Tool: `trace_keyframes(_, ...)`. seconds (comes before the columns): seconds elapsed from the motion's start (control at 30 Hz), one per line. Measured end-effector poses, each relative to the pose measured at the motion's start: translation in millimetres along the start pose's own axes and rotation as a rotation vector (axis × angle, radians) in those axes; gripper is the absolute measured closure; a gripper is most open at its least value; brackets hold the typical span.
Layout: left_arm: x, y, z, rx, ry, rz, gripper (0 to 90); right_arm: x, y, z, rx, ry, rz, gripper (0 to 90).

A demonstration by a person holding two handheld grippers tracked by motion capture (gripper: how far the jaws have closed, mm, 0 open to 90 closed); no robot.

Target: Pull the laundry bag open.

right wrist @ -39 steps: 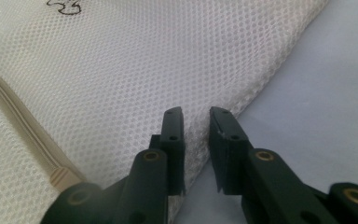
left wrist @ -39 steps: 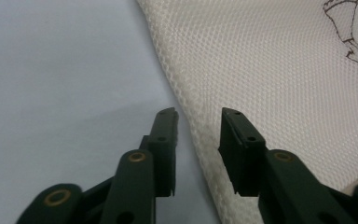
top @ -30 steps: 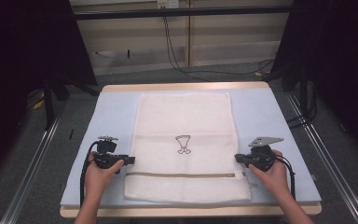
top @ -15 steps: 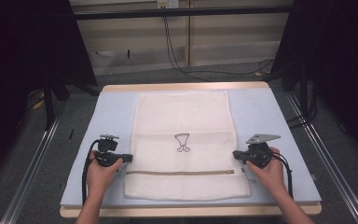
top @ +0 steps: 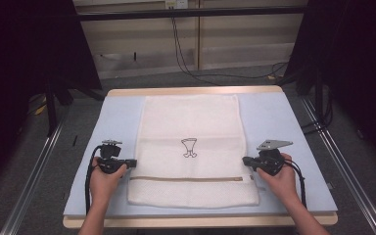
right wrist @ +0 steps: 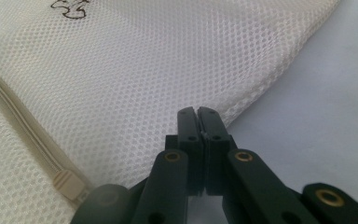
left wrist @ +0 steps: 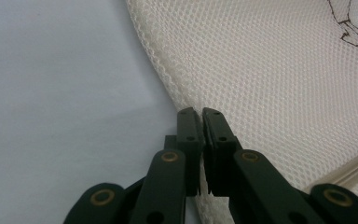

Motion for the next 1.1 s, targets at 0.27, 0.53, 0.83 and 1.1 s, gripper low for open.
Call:
trace_keyframes(0.27,1.6,7.2,-2.2,0.030,0.018,0.019,69.3,-1.1,3.7,-0.4,0.030,-0.004,-0.012,82.2)
trace_keyframes(0.53,12.4,14.5,-7.2,0.052,-0.016,0.018,53.1,-0.7,16.8,2.0,0.058,0.019,0.005,76.6)
trace_keyframes(0.83,37.3,13.2,-15.3,0.058,-0.044,0.072,48.4,-8.7,27.5,9.5,0.062,0.049,-0.013,88.7)
trace_keyframes(1.1,62.5,7.4,-17.3,0.022,-0.106,0.163,45.1,-14.5,33.2,16.6,0.056,0.057,-0.027,90.0)
Point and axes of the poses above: each handheld gripper's, and its own axes: y roughly backward along the jaws, z roughly out of its underside, x roughly to its right, the point moved 7 cm from there along -y, roughly forward along the jaws, and after that the axes turned 12 degrees about -z, right-handed, at the moved point
